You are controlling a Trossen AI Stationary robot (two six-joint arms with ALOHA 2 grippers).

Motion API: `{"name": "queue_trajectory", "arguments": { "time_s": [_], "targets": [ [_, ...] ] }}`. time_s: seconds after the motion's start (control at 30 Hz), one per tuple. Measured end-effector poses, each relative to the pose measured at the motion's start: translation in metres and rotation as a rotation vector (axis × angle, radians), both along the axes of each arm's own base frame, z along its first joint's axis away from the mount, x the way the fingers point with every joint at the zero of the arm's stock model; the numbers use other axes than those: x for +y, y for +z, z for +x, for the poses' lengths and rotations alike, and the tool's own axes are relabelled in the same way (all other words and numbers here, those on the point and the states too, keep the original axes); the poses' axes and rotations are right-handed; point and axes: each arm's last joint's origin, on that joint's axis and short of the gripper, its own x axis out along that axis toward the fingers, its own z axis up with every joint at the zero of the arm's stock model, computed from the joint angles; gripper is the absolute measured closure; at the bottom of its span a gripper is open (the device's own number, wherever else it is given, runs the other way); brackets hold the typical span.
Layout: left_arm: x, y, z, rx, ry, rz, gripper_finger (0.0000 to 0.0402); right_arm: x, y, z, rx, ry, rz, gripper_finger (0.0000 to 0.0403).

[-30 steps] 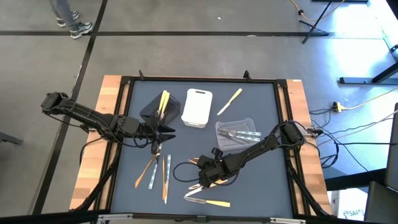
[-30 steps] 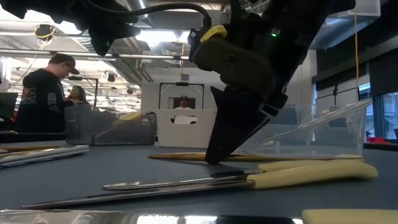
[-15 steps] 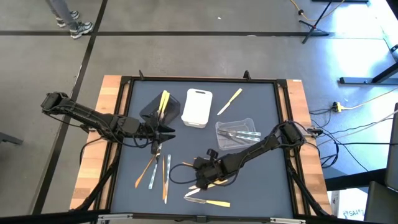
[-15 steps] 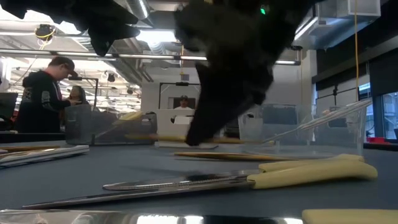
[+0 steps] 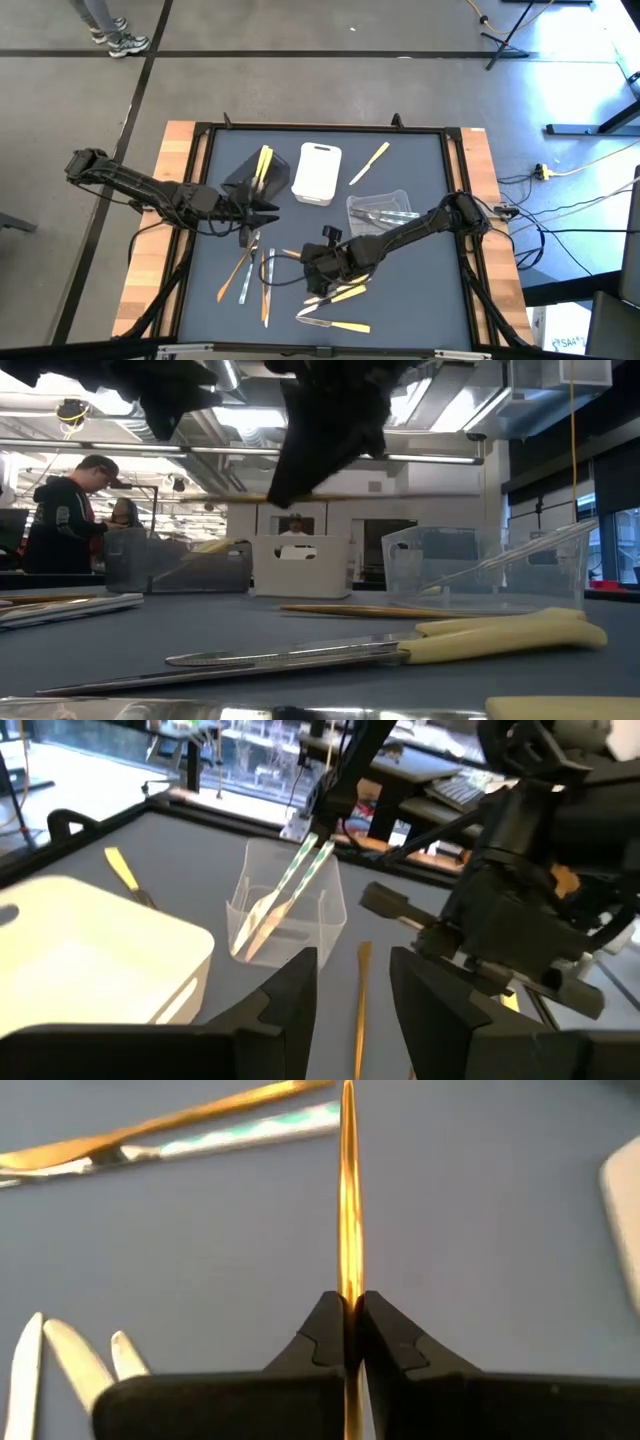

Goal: Sort silverware by color (type)
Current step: Put the middle left gold knife into the white bin

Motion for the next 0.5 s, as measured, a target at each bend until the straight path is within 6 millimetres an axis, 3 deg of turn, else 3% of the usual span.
{"name": "queue_trajectory", "arguments": {
  "time_s": [0.33, 0.5],
  "targets": [
    [0.007, 0.024, -0.030, -0.127, -0.058, 0.055, 0.0279, -0.028, 0.035, 0.018, -0.059, 0.003, -0.027, 0.0398],
    [0.010, 0.025, -0.044, -0.103, -0.058, 0.059, 0.0279, -0.046, 0.049, 0.024, -0.085, -0.011, -0.098, 0.0398]
  ]
}}
